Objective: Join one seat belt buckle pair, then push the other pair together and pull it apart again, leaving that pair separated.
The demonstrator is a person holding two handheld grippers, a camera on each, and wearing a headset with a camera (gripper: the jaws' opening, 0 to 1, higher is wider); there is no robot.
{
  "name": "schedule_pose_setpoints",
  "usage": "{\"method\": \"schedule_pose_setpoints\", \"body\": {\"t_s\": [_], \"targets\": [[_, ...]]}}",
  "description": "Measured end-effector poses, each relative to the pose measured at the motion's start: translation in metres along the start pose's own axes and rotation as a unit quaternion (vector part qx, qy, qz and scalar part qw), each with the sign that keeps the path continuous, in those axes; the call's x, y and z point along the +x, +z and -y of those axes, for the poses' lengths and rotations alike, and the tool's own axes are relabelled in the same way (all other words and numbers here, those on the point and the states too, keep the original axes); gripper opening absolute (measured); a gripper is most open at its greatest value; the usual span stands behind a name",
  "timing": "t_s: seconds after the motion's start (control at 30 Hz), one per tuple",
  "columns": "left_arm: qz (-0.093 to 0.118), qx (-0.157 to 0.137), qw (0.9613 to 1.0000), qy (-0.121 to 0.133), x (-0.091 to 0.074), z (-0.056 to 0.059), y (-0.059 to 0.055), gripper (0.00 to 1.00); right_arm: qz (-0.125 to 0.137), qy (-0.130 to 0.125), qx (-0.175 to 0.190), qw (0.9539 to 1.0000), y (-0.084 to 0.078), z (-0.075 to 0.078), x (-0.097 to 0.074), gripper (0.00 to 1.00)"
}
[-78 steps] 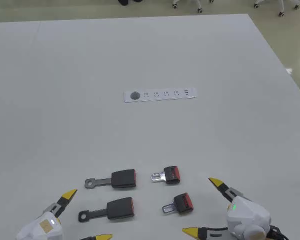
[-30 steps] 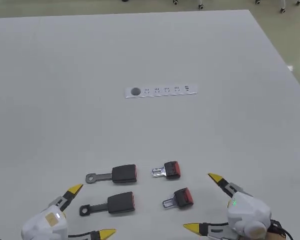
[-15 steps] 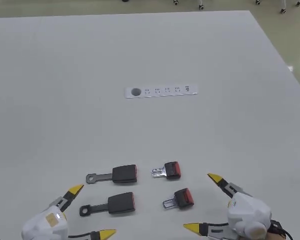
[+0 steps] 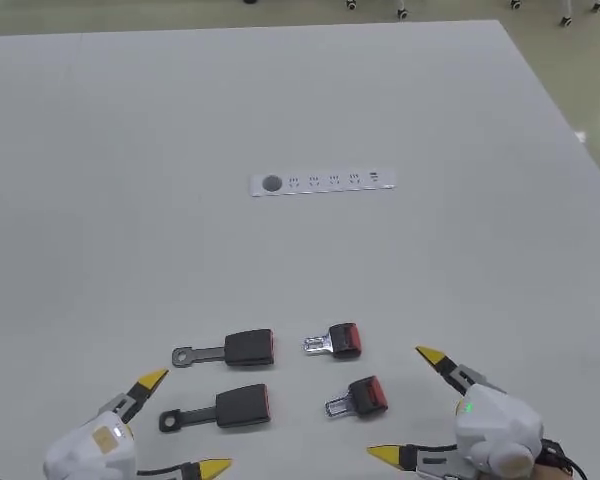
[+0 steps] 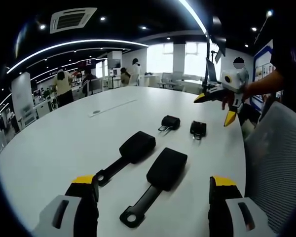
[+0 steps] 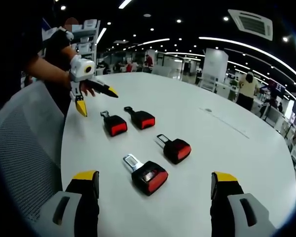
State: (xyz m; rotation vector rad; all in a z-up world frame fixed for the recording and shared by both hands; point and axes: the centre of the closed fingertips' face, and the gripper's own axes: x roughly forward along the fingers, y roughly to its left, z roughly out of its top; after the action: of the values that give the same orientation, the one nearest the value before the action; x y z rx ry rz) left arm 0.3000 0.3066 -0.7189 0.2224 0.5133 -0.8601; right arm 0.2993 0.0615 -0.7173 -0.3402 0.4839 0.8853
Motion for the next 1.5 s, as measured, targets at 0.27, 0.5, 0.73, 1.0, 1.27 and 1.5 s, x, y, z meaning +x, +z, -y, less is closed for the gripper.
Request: {"method": "schedule_pose_setpoints", "body": {"t_s": [0.27,0.5,0.73,1.0,1.27,1.5], "targets": [[-0.011,0.009,0.9998,-0.010,0.003,0.002,-0.002,0.89,-0.003,0.003,-0.007,1.0000,-0.001,0.001,0.000,0.95],[-0.021,0.023,0.9993,-0.020,0.005,0.000,-0.003,0.84,-0.004,0.012,-0.033,0.9994,0.000,0.001,0.000,0.89],[-0.041,0.051,0.9970,-0.041,0.014,0.001,-0.002,0.72,-0.016,0.032,-0.076,0.9965,0.000,0.001,0.004,0.80],[-0.071,0.081,0.9920,-0.066,0.025,0.004,-0.003,0.61,-0.042,0.059,-0.127,0.9893,-0.004,0.001,0.009,0.65],[-0.112,0.101,0.9838,-0.097,0.032,0.008,-0.009,0.53,-0.064,0.102,-0.149,0.9815,-0.010,-0.004,0.016,0.49],[-0.154,0.114,0.9729,-0.130,0.040,0.010,-0.028,0.50,-0.094,0.143,-0.167,0.9710,-0.021,-0.009,0.024,0.41]]}}
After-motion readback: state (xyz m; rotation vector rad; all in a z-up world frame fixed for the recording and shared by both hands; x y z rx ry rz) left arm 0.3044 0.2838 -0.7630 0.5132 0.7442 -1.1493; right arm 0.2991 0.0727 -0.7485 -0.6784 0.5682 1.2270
